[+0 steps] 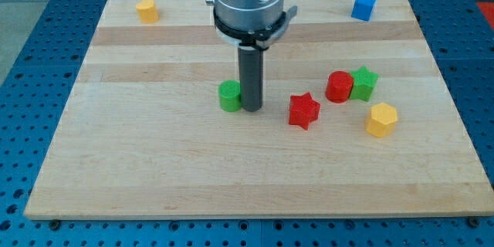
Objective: Move the green circle diagonally to the red star
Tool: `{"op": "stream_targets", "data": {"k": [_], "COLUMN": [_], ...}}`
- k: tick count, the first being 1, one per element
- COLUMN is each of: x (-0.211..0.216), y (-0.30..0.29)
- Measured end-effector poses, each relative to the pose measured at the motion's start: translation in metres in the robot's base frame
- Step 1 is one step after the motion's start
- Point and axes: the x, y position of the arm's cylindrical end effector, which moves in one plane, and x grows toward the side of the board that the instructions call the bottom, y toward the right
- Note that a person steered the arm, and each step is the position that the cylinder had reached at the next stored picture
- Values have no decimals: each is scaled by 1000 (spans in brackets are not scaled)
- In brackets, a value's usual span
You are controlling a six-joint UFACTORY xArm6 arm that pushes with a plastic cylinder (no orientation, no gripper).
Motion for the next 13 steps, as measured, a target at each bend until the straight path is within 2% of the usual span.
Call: {"op": "stream_targets", "data": {"k": [3, 6, 8, 11, 13], "x": [-29, -6, -26, -42, -42], "y": [-82, -114, -132, -122, -158]}}
